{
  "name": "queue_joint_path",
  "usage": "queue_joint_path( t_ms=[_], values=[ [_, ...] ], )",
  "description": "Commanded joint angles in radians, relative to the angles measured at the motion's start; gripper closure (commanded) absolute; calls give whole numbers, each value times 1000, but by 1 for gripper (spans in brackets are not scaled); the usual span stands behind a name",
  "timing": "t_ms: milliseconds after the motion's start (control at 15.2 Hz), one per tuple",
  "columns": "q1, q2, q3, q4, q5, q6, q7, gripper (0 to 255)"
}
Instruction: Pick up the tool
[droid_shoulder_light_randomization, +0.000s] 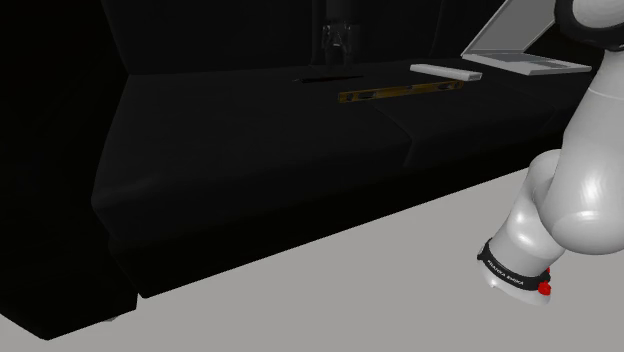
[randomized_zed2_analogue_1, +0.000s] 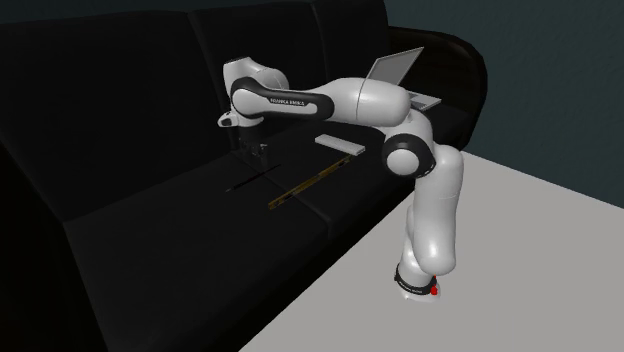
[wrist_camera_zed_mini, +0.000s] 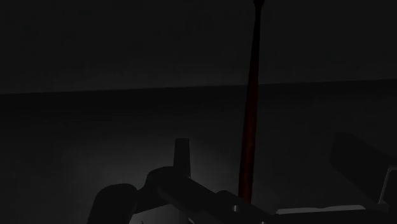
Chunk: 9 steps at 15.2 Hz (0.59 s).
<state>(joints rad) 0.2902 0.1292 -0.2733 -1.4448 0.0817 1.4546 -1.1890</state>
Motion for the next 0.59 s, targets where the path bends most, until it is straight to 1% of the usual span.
queue_joint_path(
  t_ms=[0, 132, 198, 528],
  values=[
    [3, -10, 1, -48, -3, 39, 0, 0],
    [3, -10, 1, -48, -3, 39, 0, 0],
    [3, -10, 1, -49, -3, 40, 0, 255],
    [3, -10, 1, -51, -3, 42, -1, 255]
  ],
)
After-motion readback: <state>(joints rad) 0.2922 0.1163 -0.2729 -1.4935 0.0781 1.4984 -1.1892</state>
